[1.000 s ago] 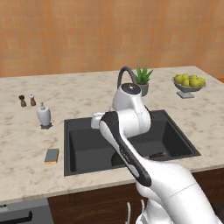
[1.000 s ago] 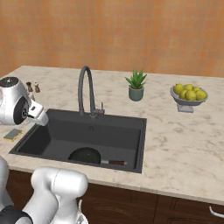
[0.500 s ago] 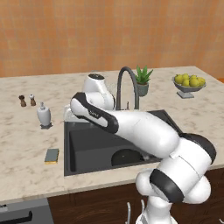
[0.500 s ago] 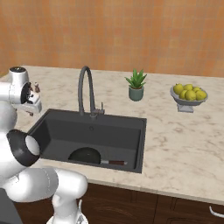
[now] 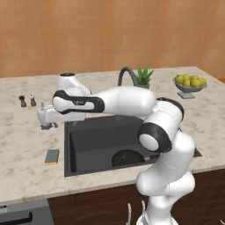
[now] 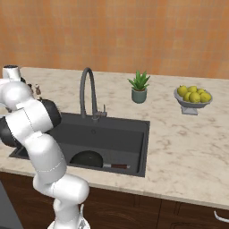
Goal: Pick the pan and sponge and place them into the sink. Then turn on the water.
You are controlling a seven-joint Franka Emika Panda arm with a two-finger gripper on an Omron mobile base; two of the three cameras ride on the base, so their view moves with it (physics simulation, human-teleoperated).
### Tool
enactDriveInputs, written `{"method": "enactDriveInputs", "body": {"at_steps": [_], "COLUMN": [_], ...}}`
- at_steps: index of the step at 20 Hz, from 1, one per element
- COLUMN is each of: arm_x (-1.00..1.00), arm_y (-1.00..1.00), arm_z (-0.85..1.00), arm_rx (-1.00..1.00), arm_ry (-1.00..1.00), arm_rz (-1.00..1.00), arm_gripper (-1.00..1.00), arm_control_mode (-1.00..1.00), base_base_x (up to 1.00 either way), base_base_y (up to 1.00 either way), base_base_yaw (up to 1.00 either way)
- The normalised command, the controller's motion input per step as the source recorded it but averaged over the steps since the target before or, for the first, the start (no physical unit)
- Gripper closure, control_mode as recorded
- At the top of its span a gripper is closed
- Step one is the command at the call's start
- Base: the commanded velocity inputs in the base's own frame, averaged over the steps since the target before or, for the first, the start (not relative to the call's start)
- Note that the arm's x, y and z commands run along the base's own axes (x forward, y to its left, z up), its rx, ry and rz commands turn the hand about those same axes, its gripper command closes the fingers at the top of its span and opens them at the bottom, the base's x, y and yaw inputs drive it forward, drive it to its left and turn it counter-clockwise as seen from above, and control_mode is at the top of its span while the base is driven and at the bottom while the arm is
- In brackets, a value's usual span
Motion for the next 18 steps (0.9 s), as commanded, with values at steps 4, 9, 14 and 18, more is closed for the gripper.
{"method": "enactDriveInputs", "body": {"at_steps": [4, 9, 14, 18], "arm_x": [0.0, 0.0, 0.0, -0.01], "arm_y": [0.0, 0.0, 0.01, 0.06], "arm_z": [-0.05, -0.33, -0.41, -0.32], "arm_rx": [-0.01, 0.0, 0.0, 0.0], "arm_ry": [0.01, 0.0, 0.0, 0.0], "arm_rz": [0.0, 0.0, 0.0, 0.0], "arm_gripper": [-1.0, -1.0, -1.0, -1.0], "arm_control_mode": [-1.0, -1.0, -1.0, -1.0], "base_base_x": [0.0, 0.0, 0.0, 0.0], "base_base_y": [0.0, 0.0, 0.0, 0.0], "base_base_yaw": [0.0, 0.0, 0.0, 0.0]}}
